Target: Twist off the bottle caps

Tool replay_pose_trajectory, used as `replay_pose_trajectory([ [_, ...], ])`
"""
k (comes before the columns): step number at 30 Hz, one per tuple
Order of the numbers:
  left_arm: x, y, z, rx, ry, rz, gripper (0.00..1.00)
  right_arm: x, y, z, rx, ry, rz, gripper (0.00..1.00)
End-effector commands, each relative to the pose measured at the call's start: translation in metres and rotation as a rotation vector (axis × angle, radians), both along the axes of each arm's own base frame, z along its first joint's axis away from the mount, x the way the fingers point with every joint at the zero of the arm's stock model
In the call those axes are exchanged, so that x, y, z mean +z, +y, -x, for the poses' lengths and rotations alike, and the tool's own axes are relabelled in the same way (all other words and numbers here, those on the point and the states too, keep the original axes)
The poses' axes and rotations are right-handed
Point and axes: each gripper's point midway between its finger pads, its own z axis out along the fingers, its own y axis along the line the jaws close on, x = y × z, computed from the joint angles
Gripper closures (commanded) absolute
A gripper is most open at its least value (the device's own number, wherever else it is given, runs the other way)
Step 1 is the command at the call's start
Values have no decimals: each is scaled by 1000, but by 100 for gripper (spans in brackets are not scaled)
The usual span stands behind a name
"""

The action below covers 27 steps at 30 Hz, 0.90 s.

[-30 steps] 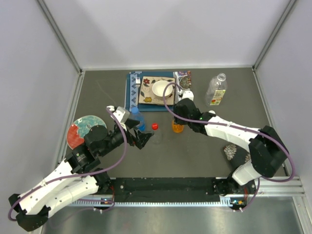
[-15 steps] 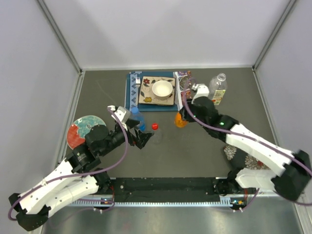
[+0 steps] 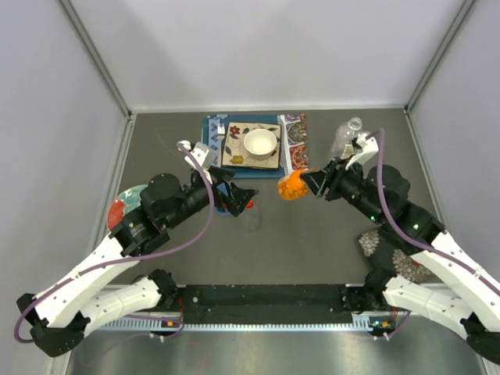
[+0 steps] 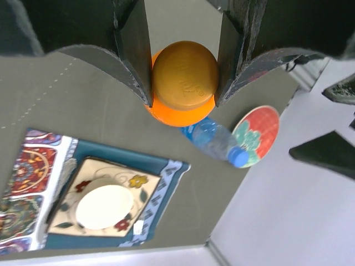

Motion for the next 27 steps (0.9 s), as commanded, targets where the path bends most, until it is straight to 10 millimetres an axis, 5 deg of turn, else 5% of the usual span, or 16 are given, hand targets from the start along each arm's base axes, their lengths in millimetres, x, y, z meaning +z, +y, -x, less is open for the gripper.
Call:
replay_pose_trajectory([
  [1, 60, -29, 33, -270, -83, 147, 1, 41, 23, 33, 193, -18, -134, 82],
  [6, 75, -46, 68, -504, -110, 200, 1, 55, 30, 45, 265, -41, -203, 85],
  [12, 61, -56, 82, -626, -92, 170, 1, 76, 43, 58, 368, -66, -279, 96],
  [27, 46, -52, 47, -450, -115, 111, 1, 115, 68, 93, 630, -65, -358, 100],
])
